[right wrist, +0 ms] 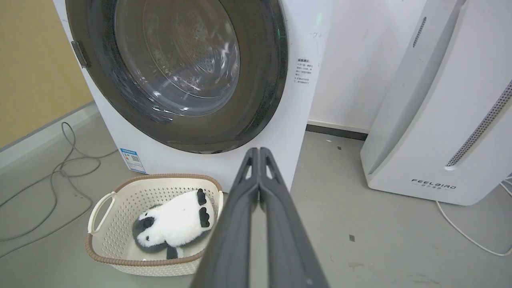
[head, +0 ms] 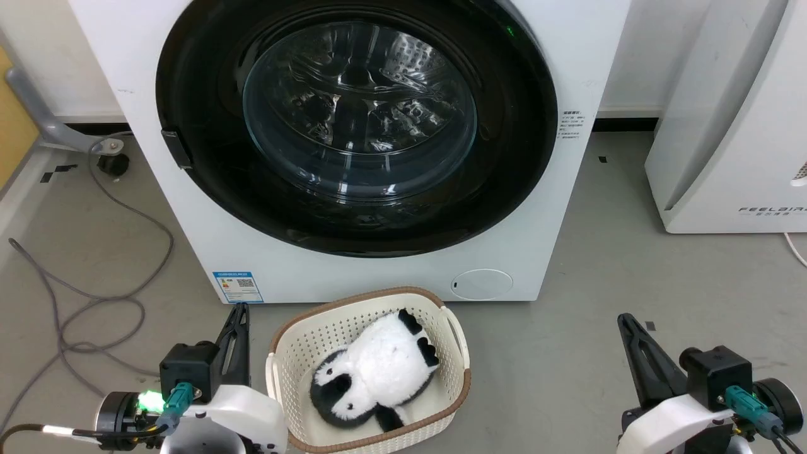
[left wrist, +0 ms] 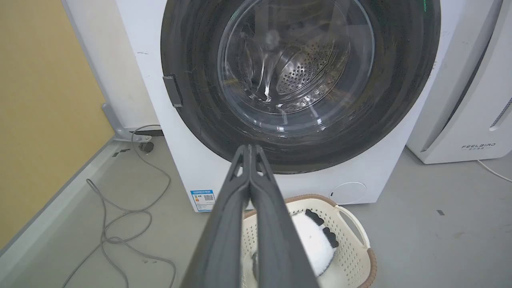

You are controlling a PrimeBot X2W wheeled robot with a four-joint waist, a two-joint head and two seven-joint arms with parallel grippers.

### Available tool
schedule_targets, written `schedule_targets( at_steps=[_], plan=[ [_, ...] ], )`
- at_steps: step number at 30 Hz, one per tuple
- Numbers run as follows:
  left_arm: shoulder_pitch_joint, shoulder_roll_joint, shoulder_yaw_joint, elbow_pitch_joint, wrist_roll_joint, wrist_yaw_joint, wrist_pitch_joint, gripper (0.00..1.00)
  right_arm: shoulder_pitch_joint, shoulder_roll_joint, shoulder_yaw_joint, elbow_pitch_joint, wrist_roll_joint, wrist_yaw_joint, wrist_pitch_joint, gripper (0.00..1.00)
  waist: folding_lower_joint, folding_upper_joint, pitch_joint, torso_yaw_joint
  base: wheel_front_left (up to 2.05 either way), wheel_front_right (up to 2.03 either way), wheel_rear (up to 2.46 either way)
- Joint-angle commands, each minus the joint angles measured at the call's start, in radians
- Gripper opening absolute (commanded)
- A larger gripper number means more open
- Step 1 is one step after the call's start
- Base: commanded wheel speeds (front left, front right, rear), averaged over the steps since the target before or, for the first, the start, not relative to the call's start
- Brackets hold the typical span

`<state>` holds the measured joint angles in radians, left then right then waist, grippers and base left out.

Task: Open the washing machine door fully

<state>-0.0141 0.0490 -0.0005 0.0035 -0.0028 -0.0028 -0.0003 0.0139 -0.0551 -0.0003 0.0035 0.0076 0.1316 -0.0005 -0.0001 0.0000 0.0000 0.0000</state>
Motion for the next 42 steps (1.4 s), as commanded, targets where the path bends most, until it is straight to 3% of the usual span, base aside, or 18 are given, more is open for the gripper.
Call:
schedule_targets(
  at_steps=[1,6,7,29,42],
  plan=[
    [0.014,0.001,0.000,-0.004,0.003,0.003,0.000,0.00,-0.014,0.005,0.000,-0.004,-0.008,-0.001,0.000,0.00,0.0001,0.0000,0.000,0.000,0.00,0.00,0.00],
    [0.000,0.000,0.000,0.000,0.000,0.000,0.000,0.00,0.000,0.000,0.000,0.000,0.000,0.000,0.000,0.00,0.0001,0.0000,0.000,0.000,0.00,0.00,0.00],
    [0.000,0.000,0.000,0.001,0.000,0.000,0.000,1.00,0.001,0.000,0.000,0.000,0.001,0.000,0.000,1.00,0.0001,0.0000,0.000,0.000,0.00,0.00,0.00],
    [0.005,0.000,-0.031,0.015,-0.008,0.010,-0.039,1.00,0.007,-0.007,0.000,0.007,0.043,0.000,-0.039,1.00,0.0001,0.0000,0.006,0.000,0.00,0.00,0.00],
    [0.005,0.000,-0.055,0.023,-0.011,0.016,-0.066,1.00,-0.019,-0.046,0.001,0.000,0.111,0.000,-0.063,1.00,0.0001,0.0000,0.020,0.001,0.00,0.00,0.00]
  ],
)
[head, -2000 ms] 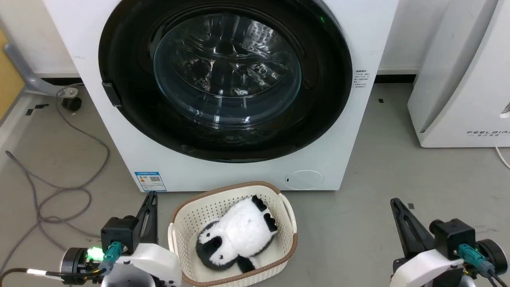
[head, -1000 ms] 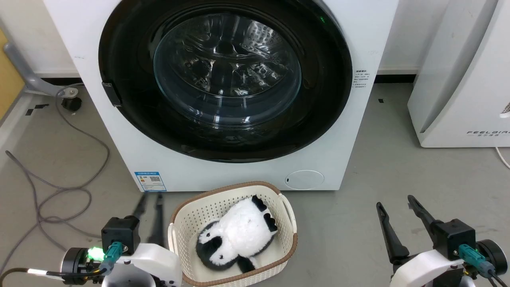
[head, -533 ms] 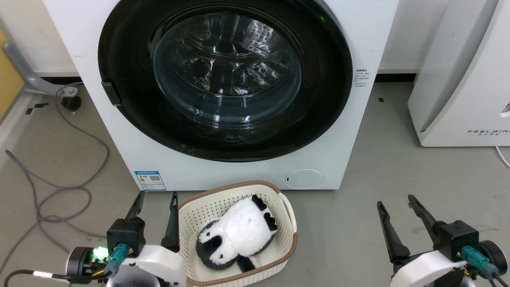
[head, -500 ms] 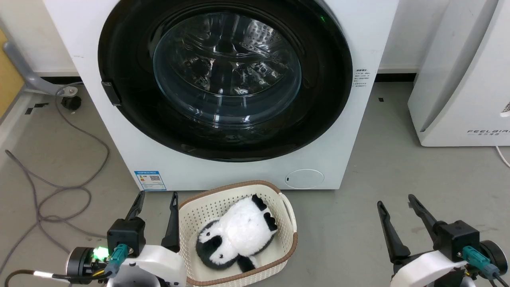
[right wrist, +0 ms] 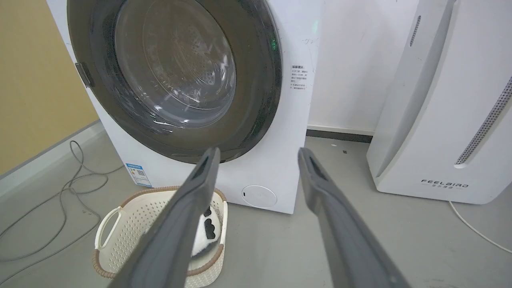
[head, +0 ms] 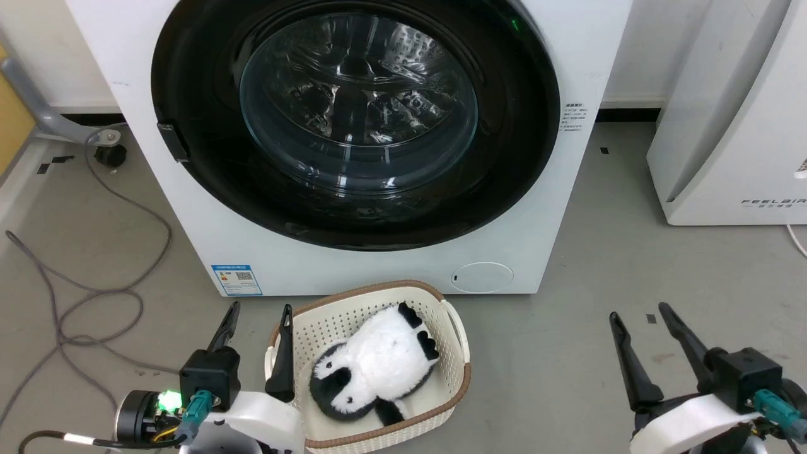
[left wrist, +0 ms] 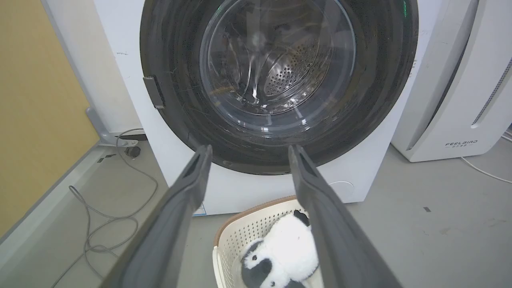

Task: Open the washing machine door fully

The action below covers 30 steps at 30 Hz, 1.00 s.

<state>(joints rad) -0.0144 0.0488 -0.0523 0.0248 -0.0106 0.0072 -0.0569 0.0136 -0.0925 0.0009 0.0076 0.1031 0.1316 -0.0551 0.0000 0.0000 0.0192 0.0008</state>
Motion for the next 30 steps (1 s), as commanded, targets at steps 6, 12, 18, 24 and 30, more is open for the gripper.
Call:
schedule_targets(
  at_steps=[6,12,18,24,30],
  plan=[
    [0.002,0.000,-0.016,0.006,-0.006,0.011,-0.022,1.00,-0.044,-0.032,-0.004,-0.012,0.056,0.000,-0.006,1.00,0.0000,0.0000,0.008,0.004,0.00,0.00,0.00],
    [-0.001,0.000,-0.026,0.009,-0.010,0.015,-0.033,1.00,-0.070,-0.052,-0.011,-0.018,0.097,0.000,-0.003,1.00,0.0000,0.0000,0.014,0.009,0.00,0.00,0.00],
    [-0.005,0.001,-0.038,0.011,-0.012,0.018,-0.045,1.00,-0.109,-0.071,-0.020,-0.027,0.152,0.000,0.007,1.00,0.0000,0.0000,0.023,0.014,0.00,0.00,0.00],
    [-0.010,0.001,-0.051,0.013,-0.013,0.022,-0.058,1.00,-0.165,-0.088,-0.036,-0.025,0.219,0.000,0.024,1.00,0.0000,0.0000,0.036,0.022,0.00,0.00,0.00],
    [-0.018,0.001,-0.064,0.013,-0.014,0.026,-0.070,1.00,-0.235,-0.106,-0.055,-0.017,0.290,0.000,0.044,1.00,0.0000,0.0000,0.059,0.033,0.00,0.00,0.00]
  ],
)
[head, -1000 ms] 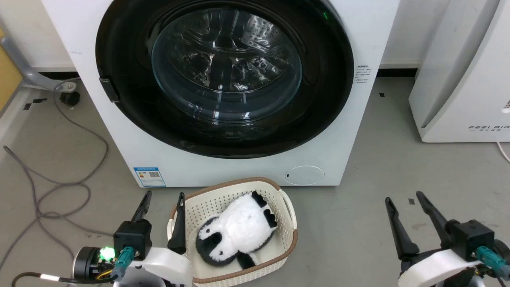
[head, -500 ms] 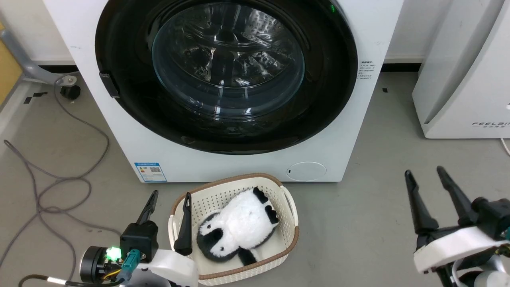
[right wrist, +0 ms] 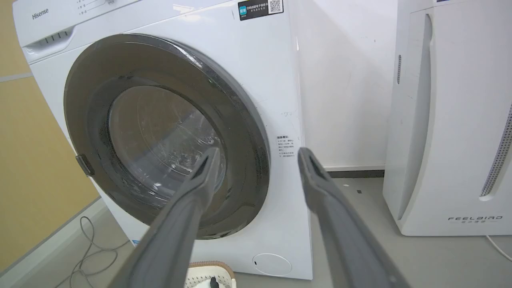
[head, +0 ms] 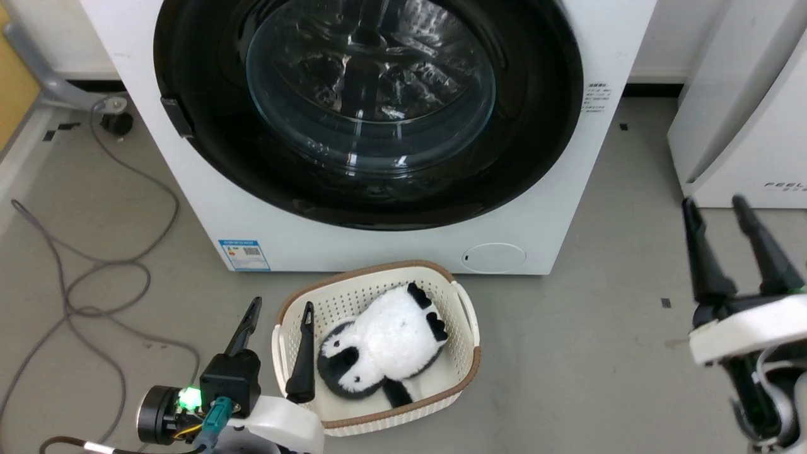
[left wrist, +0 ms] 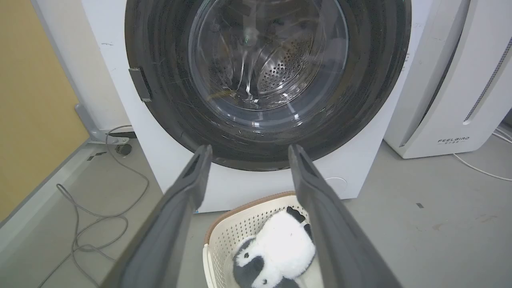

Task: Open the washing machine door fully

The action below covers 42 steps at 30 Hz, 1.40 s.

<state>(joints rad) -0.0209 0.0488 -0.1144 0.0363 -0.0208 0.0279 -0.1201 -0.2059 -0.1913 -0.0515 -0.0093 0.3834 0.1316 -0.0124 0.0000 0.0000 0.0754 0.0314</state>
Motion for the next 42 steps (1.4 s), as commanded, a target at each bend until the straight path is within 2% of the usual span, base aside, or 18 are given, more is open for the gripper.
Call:
schedule_targets(
  at_steps=[1,4,5,6,7,21,42],
  plan=[
    [-0.013,0.001,-0.005,0.001,-0.004,0.006,-0.009,1.00,-0.028,-0.011,-0.005,0.002,0.021,0.000,0.004,1.00,0.0000,0.0000,0.008,0.005,0.00,0.00,0.00],
    [-0.020,0.001,-0.013,0.000,-0.004,0.008,-0.015,1.00,-0.066,-0.018,-0.016,0.012,0.057,0.000,0.017,1.00,0.0000,0.0000,0.023,0.012,0.00,0.00,0.00],
    [-0.022,0.001,-0.015,0.000,-0.005,0.009,-0.017,1.00,-0.079,-0.020,-0.020,0.017,0.070,0.000,0.022,0.60,0.0000,0.0000,0.029,0.015,0.00,0.00,0.00],
    [-0.025,0.001,-0.018,-0.001,-0.005,0.011,-0.019,1.00,-0.092,-0.022,-0.023,0.022,0.082,0.000,0.026,0.12,0.0000,0.0000,0.035,0.018,0.00,0.00,0.00],
    [-0.027,0.001,-0.021,-0.001,-0.006,0.012,-0.021,1.00,-0.106,-0.024,-0.026,0.029,0.095,-0.001,0.032,0.00,0.0000,0.0000,0.040,0.021,0.00,0.00,0.00],
    [-0.065,0.001,-0.064,-0.007,-0.014,0.029,-0.051,1.00,-0.353,-0.034,-0.096,0.193,0.264,-0.001,0.156,0.00,0.0000,0.0000,0.123,0.061,0.00,0.00,0.00],
    [-0.117,0.001,-0.135,-0.008,-0.033,0.057,-0.095,1.00,-0.802,-0.088,-0.193,0.598,0.403,-0.001,0.404,0.00,0.0000,0.0000,0.230,0.135,0.00,0.00,0.00]
  ],
)
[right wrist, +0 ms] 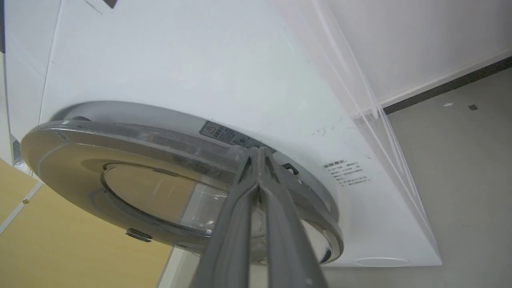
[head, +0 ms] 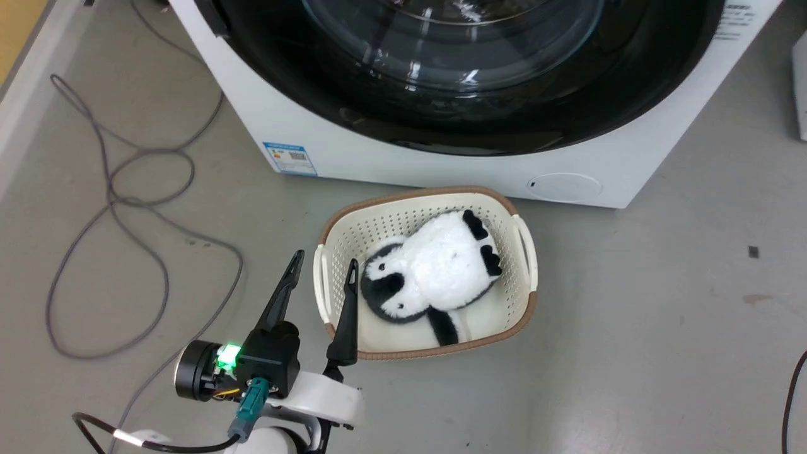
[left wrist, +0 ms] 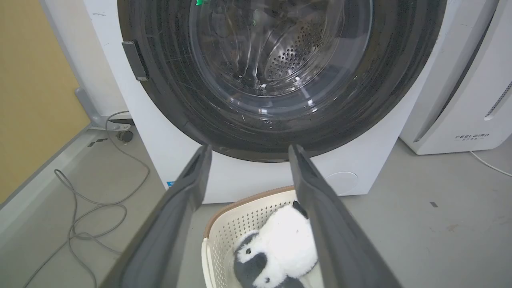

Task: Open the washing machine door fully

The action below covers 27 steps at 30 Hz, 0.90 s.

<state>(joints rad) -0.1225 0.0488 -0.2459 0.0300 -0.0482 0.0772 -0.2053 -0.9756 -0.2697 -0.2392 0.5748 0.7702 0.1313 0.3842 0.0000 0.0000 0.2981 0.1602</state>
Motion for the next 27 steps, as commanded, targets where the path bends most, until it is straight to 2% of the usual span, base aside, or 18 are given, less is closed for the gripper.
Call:
schedule_targets(
  at_steps=[1,12,20,27],
  plan=[
    [-0.018,0.001,-0.007,-0.001,-0.007,0.009,-0.012,1.00,-0.049,-0.012,-0.007,0.030,0.024,0.000,0.022,0.00,0.0000,0.0000,0.012,0.010,0.00,0.00,0.00],
    [-0.039,0.001,-0.050,0.000,-0.023,0.030,-0.035,1.00,-0.217,-0.037,-0.031,0.186,0.121,0.000,0.187,0.00,0.0000,0.0000,0.068,0.053,0.00,0.00,0.00],
    [-0.056,0.001,-0.083,0.001,-0.034,0.043,-0.051,1.00,-0.331,-0.071,-0.060,0.311,0.157,-0.001,0.251,0.00,0.0000,0.0000,0.104,0.084,0.00,0.00,0.00],
    [-0.059,0.001,-0.099,0.001,-0.041,0.052,-0.057,1.00,-0.379,-0.064,-0.081,0.413,0.178,-0.001,0.338,0.00,0.0000,0.0000,0.117,0.094,0.00,0.00,0.00]
  ],
)
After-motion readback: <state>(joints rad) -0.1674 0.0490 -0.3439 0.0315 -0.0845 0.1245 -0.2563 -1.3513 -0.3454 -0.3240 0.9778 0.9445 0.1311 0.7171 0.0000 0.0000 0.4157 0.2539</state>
